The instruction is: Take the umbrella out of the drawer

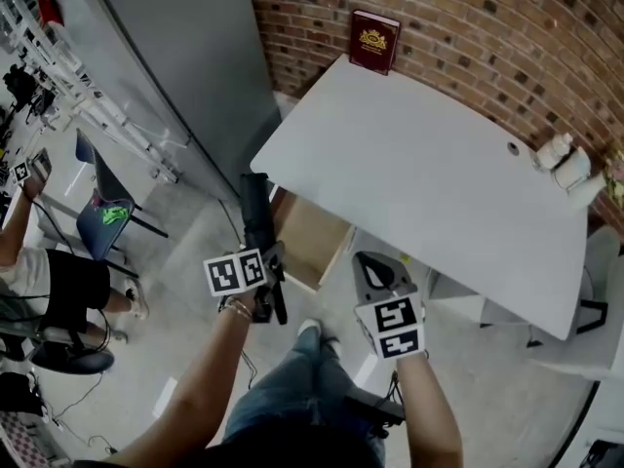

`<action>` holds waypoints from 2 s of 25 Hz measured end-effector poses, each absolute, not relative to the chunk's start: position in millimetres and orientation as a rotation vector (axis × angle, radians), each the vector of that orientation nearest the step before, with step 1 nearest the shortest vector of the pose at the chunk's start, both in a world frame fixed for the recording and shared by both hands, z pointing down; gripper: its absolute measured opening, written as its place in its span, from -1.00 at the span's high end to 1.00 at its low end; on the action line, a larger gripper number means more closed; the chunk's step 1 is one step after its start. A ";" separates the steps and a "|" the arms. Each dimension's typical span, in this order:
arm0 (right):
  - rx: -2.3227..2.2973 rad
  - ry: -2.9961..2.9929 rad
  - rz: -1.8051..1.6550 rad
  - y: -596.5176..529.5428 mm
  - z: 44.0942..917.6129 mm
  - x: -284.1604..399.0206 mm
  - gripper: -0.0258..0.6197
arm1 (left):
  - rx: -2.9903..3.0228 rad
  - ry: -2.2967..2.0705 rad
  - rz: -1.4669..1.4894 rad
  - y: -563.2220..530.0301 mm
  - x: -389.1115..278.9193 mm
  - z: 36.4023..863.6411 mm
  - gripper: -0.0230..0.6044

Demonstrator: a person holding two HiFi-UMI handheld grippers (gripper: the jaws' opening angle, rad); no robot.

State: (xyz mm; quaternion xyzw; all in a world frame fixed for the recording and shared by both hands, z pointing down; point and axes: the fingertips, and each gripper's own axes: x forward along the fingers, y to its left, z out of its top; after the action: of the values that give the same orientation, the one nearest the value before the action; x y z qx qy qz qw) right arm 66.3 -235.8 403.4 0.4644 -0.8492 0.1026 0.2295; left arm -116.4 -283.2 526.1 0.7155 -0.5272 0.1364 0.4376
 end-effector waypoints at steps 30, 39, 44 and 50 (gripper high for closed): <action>1.646 -2.494 0.103 -232.2 256.6 57.0 0.94 | 2.321 -1.469 -0.103 -270.9 -147.8 295.8 0.08; 1.669 -2.491 -0.100 -224.4 213.5 49.7 0.95 | 2.646 -1.464 -0.312 -252.8 -131.6 214.5 0.08; 1.698 -2.525 -0.159 -220.1 197.3 53.4 0.95 | 2.760 -1.477 -0.378 -243.0 -121.1 187.7 0.08; 1.734 -2.539 -0.232 -213.4 183.9 61.6 0.94 | 2.820 -1.466 -0.436 -236.5 -114.6 170.9 0.08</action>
State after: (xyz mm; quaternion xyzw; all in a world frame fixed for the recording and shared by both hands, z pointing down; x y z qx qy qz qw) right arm 61.6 -213.4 183.9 0.5623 -0.8230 -0.0751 0.0291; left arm -114.6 -236.5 170.9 0.8786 -0.4566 -0.1357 -0.0333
